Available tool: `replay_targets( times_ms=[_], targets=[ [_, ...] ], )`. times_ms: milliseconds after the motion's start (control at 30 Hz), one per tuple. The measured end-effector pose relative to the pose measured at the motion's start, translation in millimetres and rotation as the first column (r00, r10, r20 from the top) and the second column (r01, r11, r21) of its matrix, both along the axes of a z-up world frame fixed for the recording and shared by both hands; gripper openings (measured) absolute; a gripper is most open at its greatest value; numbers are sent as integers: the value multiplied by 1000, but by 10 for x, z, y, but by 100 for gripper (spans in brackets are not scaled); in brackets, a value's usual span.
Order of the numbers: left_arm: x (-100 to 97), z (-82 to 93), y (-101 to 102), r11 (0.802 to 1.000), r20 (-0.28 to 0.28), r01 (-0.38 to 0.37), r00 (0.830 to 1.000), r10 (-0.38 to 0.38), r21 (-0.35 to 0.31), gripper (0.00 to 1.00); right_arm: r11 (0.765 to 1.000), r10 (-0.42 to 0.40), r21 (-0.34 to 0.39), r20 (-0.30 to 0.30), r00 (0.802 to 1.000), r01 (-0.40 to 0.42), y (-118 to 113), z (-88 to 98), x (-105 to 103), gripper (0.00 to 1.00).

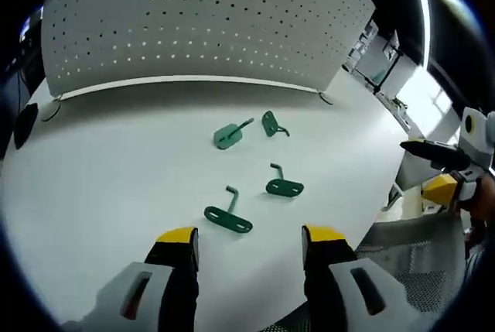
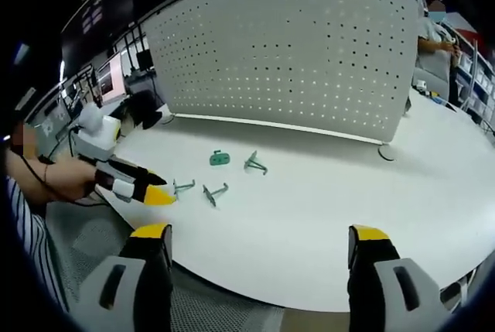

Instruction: Insert the hook assembly into the mounting plate slot until the hook locks in place.

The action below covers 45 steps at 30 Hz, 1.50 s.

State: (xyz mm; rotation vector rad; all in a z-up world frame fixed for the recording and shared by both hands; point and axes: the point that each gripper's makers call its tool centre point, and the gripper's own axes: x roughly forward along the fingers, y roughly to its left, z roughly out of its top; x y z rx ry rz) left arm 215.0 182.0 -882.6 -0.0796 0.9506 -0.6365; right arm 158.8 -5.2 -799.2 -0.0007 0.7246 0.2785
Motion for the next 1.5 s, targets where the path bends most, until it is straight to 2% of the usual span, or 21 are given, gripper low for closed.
replay_targets(
  times_ms=[167,633,833,1400,1500],
  targets=[
    [34,-26,-9,1000,23,-6,1000,6,14,45,1000,1,-1,0,1000,-1,5,-6,-5,91],
    [151,-150,-7,998,37,-16,999,14,64,38,1000,-1,4,-5,1000,1,-7,-36,-12,89],
    [197,-168,31,996,51,-18,999,13,89,32,1000,-7,5,-19,1000,7,-27,-62,-21,87],
    [230,-205,58,986,84,56,994,-70,158,16,1000,-9,3,-30,1000,9,-22,-84,-44,85],
    [232,-204,66,986,80,51,995,-65,161,14,1000,-6,-3,-28,1000,6,-20,-84,-50,84]
  ],
)
